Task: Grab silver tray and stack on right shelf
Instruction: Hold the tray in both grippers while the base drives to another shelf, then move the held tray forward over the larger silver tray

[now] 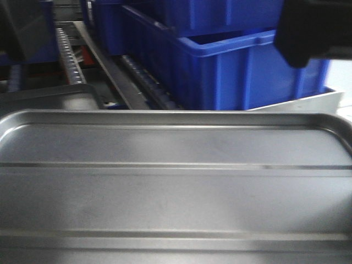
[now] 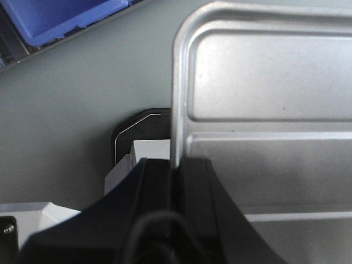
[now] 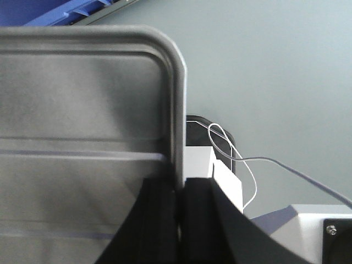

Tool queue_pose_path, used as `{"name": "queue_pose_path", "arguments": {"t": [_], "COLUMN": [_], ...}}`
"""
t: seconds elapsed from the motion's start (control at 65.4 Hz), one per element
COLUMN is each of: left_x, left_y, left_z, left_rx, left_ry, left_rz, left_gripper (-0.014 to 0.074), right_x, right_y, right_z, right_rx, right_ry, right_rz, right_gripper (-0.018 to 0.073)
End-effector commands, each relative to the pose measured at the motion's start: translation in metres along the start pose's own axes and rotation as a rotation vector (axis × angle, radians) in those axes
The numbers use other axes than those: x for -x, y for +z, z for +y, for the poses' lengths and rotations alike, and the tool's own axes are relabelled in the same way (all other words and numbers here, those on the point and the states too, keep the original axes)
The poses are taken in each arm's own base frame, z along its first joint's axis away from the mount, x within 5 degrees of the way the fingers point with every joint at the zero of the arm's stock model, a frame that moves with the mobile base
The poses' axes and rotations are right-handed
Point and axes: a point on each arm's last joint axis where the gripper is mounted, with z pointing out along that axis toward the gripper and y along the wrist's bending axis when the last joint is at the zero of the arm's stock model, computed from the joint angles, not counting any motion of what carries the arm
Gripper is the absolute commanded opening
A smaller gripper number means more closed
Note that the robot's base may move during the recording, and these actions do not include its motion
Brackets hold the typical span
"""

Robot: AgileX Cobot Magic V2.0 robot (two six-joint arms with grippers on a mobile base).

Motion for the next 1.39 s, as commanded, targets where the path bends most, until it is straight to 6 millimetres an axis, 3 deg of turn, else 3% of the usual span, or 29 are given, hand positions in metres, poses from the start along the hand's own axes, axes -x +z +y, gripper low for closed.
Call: {"name": "queue_pose_path", "arguments": {"t": [0.0,1.377], "left_x": [-0.0015,-0.0015], "left_y": [-0.0109,-0.0109], "left_z": [0.0139,0.0139], "left_rx": [0.113,0.113], "left_ry": [0.007,0.007], "left_rz": [0.013,0.013], "left_gripper": [-0.0091,-0.0091], "right_x": [0.0055,0.0055], "right_y": [-0.0107,-0.0107], "right_z": [-0.0093,-0.0093], "right_rx": [-0.066,-0.066], "right_ry": [0.002,0.002], "right_rz": [-0.037,-0.037], "right_gripper": [0.006,0.006]}}
